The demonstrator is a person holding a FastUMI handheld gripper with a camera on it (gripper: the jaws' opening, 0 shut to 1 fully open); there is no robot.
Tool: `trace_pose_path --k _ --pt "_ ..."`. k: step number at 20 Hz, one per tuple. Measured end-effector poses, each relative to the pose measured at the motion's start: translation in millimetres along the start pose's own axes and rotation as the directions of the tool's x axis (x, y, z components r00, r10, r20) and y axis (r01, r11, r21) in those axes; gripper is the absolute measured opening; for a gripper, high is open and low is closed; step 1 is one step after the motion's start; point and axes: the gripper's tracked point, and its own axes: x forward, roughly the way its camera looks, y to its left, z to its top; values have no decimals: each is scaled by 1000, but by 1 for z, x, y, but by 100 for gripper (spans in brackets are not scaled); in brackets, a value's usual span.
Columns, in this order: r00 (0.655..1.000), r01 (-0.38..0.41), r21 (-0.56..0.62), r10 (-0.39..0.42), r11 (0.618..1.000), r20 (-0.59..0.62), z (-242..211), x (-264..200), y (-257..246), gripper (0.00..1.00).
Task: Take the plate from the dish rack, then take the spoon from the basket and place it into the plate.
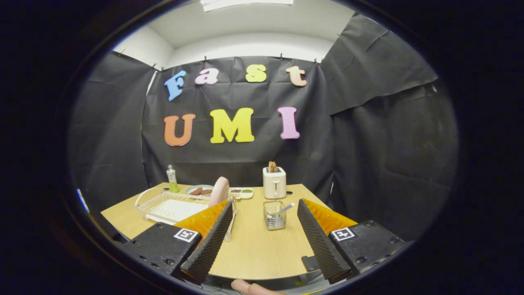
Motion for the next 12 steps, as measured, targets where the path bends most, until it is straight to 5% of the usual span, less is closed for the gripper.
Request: trace_pose_path --k 12 --pt "993 -11 -29 8 1000 -121 36 106 30 100"
